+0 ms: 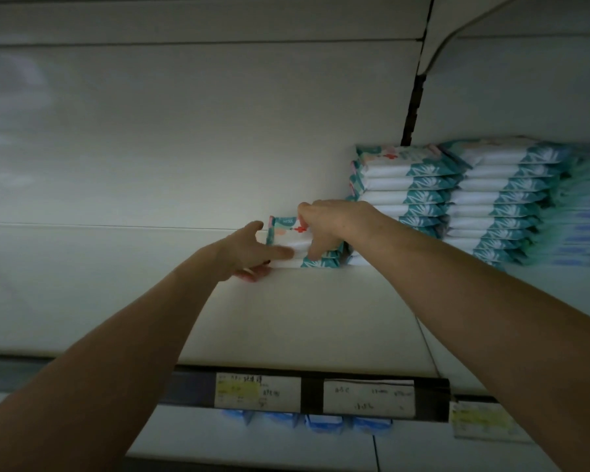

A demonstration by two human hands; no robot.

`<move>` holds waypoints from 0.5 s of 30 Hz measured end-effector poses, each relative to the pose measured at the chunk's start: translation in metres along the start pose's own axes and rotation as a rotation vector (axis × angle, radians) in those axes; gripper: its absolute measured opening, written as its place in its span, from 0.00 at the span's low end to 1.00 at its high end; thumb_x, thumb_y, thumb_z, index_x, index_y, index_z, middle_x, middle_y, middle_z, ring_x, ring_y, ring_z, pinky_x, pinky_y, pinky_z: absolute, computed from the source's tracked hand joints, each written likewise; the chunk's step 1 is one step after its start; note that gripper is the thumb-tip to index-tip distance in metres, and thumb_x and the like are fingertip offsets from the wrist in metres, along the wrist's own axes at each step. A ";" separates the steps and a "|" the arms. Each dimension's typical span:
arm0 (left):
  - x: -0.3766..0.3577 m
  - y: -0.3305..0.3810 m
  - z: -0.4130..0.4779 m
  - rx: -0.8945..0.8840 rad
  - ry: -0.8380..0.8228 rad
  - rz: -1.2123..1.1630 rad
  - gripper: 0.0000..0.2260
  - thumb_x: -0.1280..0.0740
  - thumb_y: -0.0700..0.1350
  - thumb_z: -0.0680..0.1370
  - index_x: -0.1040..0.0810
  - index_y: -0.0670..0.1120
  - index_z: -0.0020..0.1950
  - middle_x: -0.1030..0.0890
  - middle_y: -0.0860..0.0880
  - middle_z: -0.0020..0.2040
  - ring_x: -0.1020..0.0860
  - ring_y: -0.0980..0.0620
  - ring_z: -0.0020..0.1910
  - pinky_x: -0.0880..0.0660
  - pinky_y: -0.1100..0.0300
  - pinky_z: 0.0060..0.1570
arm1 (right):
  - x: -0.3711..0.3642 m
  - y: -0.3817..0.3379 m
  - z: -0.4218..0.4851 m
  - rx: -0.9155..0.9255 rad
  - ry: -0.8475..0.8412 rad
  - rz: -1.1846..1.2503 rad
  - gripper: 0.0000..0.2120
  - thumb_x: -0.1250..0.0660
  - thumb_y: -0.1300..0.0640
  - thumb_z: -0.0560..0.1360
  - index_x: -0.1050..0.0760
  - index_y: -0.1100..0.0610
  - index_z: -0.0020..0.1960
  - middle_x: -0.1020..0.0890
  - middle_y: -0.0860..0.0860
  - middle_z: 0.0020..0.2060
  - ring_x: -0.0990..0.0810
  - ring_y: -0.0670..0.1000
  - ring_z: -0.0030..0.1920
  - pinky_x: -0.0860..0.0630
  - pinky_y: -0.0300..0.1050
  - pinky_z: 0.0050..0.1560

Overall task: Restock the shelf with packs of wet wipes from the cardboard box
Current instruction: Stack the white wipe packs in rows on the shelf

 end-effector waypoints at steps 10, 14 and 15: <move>-0.004 0.006 0.008 -0.059 0.020 -0.035 0.20 0.34 0.33 0.76 0.29 0.37 0.68 0.22 0.43 0.42 0.22 0.50 0.36 0.19 0.57 0.40 | -0.003 -0.001 0.002 0.001 0.101 -0.120 0.32 0.25 0.57 0.67 0.37 0.58 0.65 0.28 0.56 0.55 0.27 0.55 0.52 0.29 0.48 0.43; 0.000 0.003 0.009 -0.062 0.060 -0.038 0.26 0.37 0.30 0.76 0.34 0.39 0.73 0.23 0.42 0.42 0.23 0.49 0.34 0.21 0.62 0.29 | -0.005 -0.002 0.004 -0.004 0.171 -0.130 0.29 0.30 0.59 0.72 0.40 0.59 0.68 0.28 0.57 0.59 0.27 0.57 0.57 0.32 0.49 0.45; 0.000 0.004 0.010 -0.067 0.071 -0.043 0.26 0.37 0.30 0.76 0.34 0.39 0.74 0.23 0.41 0.43 0.23 0.49 0.33 0.21 0.62 0.28 | -0.005 -0.001 0.004 -0.006 0.177 -0.124 0.28 0.31 0.59 0.73 0.40 0.59 0.68 0.28 0.57 0.59 0.27 0.57 0.57 0.32 0.49 0.45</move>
Point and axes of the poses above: each hand's wrist, its own z-axis towards the middle knuckle, its own x-axis out of the back of the hand, y = z × x, the point moved 10 cm from there along z, towards the middle knuckle
